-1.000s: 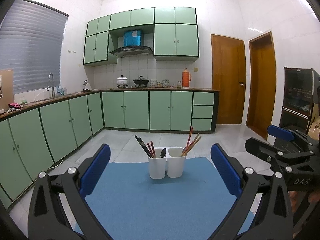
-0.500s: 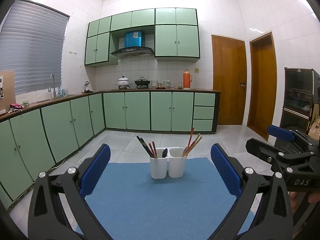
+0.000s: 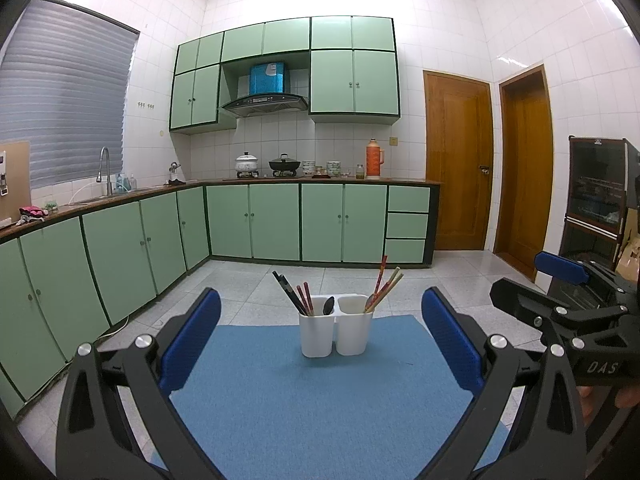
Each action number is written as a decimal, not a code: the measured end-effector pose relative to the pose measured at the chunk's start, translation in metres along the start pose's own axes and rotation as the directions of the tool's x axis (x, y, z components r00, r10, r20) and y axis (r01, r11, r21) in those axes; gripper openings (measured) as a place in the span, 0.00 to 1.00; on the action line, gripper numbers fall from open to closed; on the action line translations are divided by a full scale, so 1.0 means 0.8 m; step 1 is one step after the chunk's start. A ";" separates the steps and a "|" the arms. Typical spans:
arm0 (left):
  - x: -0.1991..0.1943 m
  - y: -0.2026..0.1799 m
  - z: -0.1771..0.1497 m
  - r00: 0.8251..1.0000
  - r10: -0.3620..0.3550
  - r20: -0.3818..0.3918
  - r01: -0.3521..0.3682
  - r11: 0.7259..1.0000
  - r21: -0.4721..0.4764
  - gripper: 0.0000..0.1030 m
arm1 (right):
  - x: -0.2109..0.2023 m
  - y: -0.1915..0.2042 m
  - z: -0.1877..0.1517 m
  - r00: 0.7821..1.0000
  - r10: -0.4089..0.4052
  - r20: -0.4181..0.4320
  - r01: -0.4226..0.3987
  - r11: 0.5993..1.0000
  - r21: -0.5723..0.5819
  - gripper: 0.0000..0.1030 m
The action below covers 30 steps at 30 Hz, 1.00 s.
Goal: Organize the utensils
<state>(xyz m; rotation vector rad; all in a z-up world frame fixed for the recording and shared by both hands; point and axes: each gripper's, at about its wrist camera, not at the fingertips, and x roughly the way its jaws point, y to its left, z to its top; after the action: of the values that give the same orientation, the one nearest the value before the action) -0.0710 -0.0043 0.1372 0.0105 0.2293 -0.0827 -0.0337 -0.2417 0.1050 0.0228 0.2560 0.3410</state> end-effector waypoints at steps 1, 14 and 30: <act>0.000 0.000 0.000 1.000 0.000 0.000 0.000 1.000 0.000 0.95 | 0.000 0.000 0.000 1.000 0.000 0.001 0.000 1.000 0.000 0.94; 0.000 0.002 -0.001 1.000 0.002 0.001 -0.002 1.000 -0.003 0.95 | 0.000 0.003 -0.001 1.000 0.001 0.000 -0.001 1.000 -0.001 0.94; -0.001 0.001 -0.001 1.000 0.003 0.000 -0.003 1.000 -0.004 0.95 | 0.000 0.004 -0.001 1.000 0.002 0.000 -0.002 1.000 -0.001 0.94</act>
<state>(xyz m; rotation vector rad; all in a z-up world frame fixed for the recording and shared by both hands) -0.0721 -0.0036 0.1363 0.0072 0.2295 -0.0790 -0.0350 -0.2385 0.1047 0.0220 0.2560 0.3430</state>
